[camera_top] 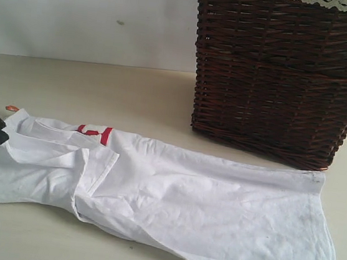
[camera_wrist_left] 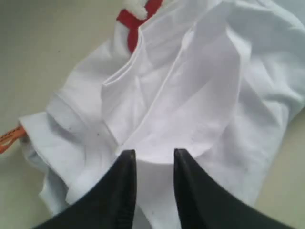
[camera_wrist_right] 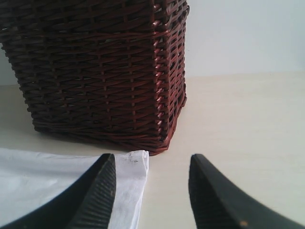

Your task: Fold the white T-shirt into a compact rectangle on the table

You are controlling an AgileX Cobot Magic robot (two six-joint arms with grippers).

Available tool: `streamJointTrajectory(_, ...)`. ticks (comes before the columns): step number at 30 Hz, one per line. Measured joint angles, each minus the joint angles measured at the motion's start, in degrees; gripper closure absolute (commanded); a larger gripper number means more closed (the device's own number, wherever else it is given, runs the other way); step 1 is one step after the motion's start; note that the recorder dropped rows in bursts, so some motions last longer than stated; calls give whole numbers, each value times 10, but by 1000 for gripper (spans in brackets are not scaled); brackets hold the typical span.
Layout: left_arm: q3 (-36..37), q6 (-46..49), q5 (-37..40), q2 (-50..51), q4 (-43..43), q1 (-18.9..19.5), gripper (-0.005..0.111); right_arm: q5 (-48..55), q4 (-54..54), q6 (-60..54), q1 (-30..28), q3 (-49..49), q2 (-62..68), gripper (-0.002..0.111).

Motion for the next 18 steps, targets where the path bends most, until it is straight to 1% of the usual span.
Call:
streamJointTrajectory(2, 0, 0, 20, -3, 0, 11, 79, 0, 0, 0, 0, 0, 0, 61)
streamJointTrajectory(6, 14, 17, 31, 11, -22, 15, 80, 0, 0, 0, 0, 0, 0, 61)
streamJointTrajectory(8, 25, 40, 28, 26, -41, 15, 86, 0, 0, 0, 0, 0, 0, 61)
streamJointTrajectory(12, 37, 62, 16, 45, -57, 16, 107, 0, 0, 0, 0, 0, 0, 61)
streamJointTrajectory(14, 37, 74, 12, 49, -66, 16, 107, 0, 0, 0, 0, 0, 0, 61)
streamJointTrajectory(18, 37, 125, 11, 52, -115, 16, 107, 0, 0, 0, 0, 0, 0, 61)
